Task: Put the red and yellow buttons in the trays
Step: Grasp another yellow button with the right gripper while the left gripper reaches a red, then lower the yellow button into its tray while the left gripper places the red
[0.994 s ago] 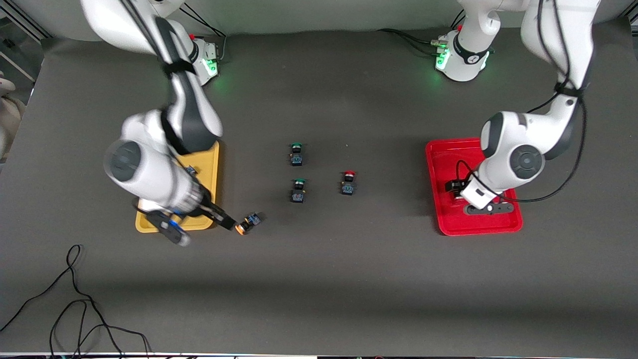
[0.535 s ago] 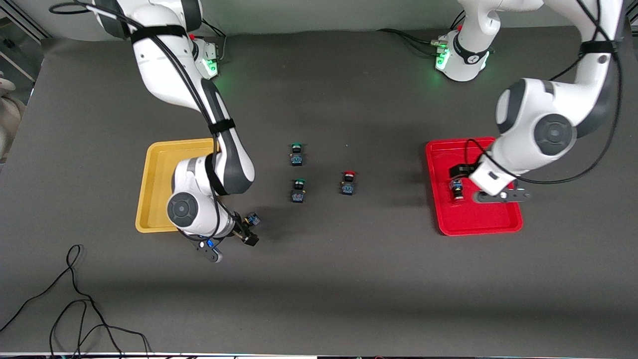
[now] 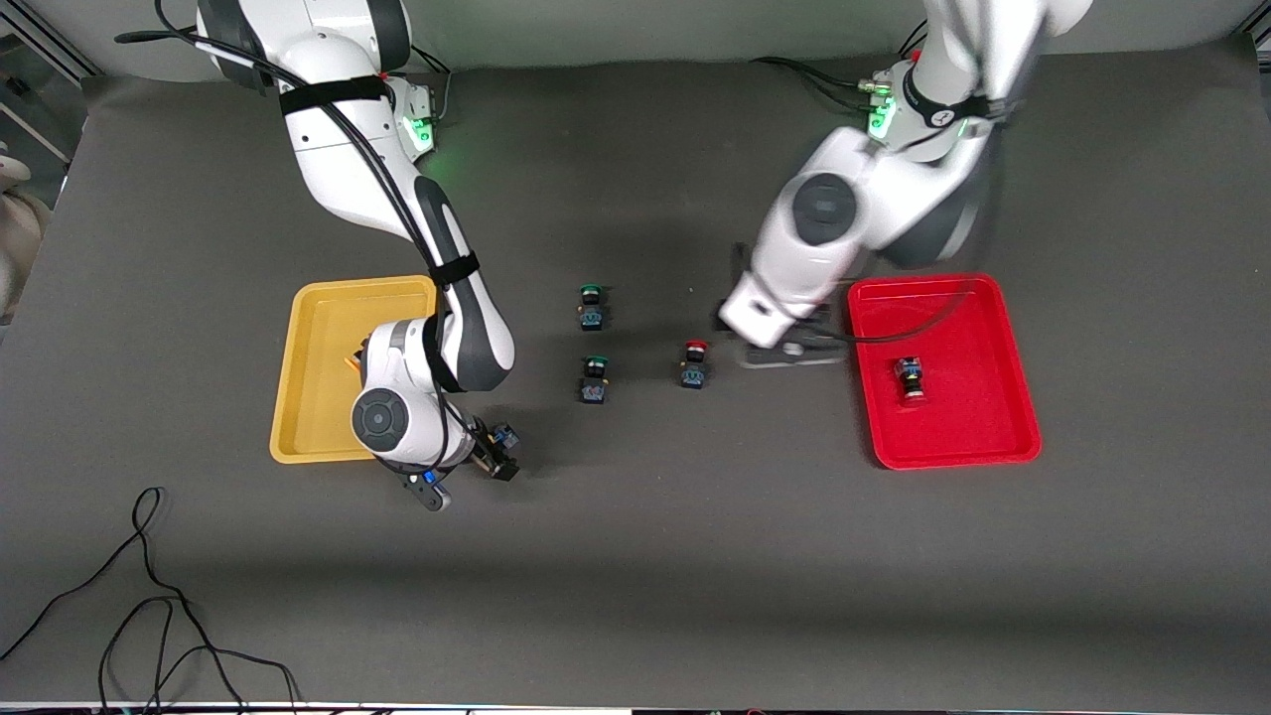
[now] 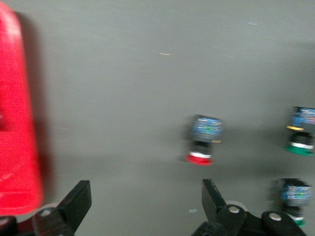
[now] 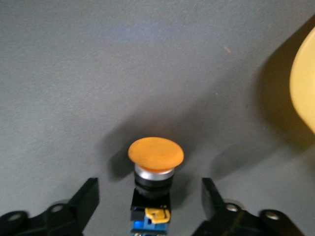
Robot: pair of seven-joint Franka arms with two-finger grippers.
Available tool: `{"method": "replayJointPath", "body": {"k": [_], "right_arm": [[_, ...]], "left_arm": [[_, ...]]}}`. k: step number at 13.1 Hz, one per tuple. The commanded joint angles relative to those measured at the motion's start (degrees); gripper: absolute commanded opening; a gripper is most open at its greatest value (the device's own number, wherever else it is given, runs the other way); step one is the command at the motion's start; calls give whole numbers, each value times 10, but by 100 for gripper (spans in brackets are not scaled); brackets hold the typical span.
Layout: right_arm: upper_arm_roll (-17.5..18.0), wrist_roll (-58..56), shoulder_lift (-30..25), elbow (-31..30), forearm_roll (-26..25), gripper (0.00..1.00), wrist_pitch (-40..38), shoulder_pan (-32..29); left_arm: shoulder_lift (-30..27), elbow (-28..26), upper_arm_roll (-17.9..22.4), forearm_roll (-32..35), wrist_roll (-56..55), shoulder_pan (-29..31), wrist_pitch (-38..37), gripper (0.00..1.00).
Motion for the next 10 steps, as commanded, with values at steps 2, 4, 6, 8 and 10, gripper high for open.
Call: {"method": "replayJointPath", "body": {"k": [2, 4, 6, 8, 10], "right_arm": [[3, -30, -15, -15, 35, 66, 10, 0], [3, -48, -17, -21, 37, 42, 12, 0], [3, -67, -24, -24, 51, 23, 10, -1], [-1, -91, -44, -38, 59, 18, 6, -2], [-22, -120, -103, -57, 54, 18, -42, -9]], "left_arm": [[97, 63, 12, 6, -41, -47, 52, 100], [137, 63, 12, 8, -37, -52, 90, 100], [173, 63, 12, 30, -37, -54, 124, 100], [191, 63, 12, 33, -40, -55, 138, 99], [199, 64, 12, 33, -42, -56, 139, 70]]}}
